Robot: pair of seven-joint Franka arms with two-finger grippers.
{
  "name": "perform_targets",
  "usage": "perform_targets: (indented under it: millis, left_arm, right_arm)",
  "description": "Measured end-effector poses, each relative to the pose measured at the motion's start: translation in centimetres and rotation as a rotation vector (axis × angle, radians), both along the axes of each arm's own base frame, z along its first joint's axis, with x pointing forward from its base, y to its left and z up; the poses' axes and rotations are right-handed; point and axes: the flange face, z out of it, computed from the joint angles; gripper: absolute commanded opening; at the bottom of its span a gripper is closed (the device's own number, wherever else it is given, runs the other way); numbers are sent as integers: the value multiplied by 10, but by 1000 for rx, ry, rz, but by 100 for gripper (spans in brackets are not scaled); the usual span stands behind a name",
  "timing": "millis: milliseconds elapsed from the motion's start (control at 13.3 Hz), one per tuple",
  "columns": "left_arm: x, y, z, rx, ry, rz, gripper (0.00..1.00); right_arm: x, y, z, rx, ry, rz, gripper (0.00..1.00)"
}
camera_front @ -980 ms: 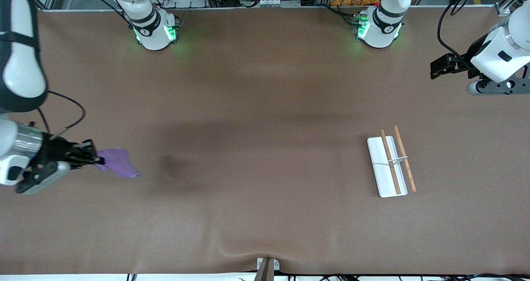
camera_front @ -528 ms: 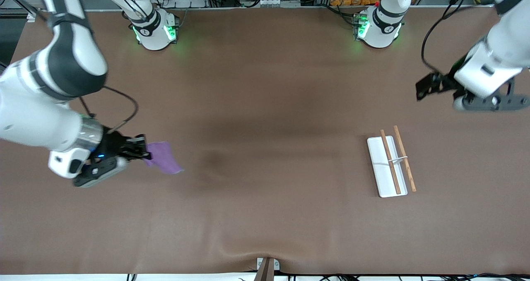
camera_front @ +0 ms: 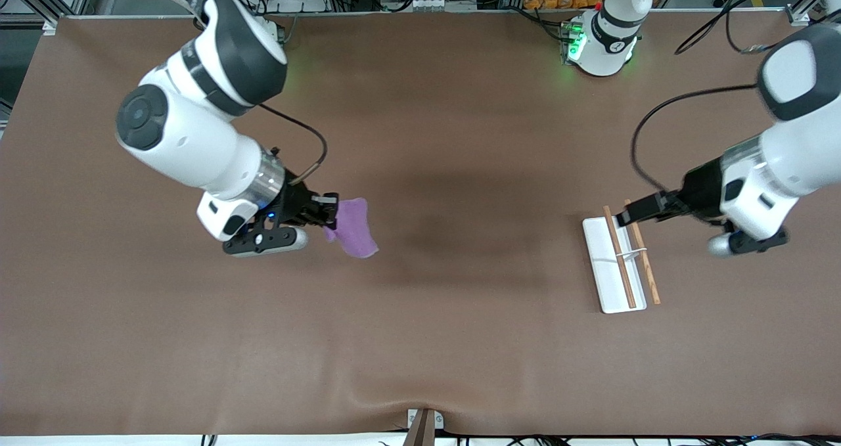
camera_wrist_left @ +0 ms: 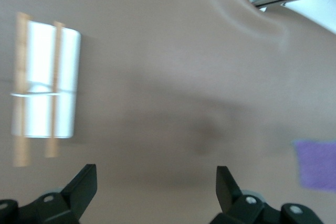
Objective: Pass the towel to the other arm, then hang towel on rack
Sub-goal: 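Lift the towel with the right gripper while the left gripper approaches, then carry the towel toward the left gripper while the left gripper reaches it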
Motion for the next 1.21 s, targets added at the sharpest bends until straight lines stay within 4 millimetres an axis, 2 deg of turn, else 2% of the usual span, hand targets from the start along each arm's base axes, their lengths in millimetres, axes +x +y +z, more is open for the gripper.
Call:
perform_targets:
  millis: [226,377,452,528,603,829,980,1206]
  left_arm:
    - [11,-90,-61,-40,89,210,100]
    - [11,-155,-105,-71,134,348,100]
    - [8,-184,-123,-84,153,398,100]
    - [5,-203,-137,-87,173,420,100]
    - [3,-214,-147,-87,192,435,100]
    - [7,-212,-153,-151,300,565,100]
    - [7,-213,-151,-174,345,628,100]
    - [9,-212,-145,-178,413,737,100]
  right_arm:
    - [-10,29,17,34,-7,-87,0]
    - [-20,50,21,54,-6,-128,0]
    - [-25,60,23,63,-7,-140,0]
    - [-30,71,24,74,-9,-153,0]
    - [-36,82,26,88,-9,-172,0]
    - [-50,110,28,122,-10,-216,0]
    - [-54,121,27,143,-21,-225,0]
    - [-52,129,23,168,-42,-236,0]
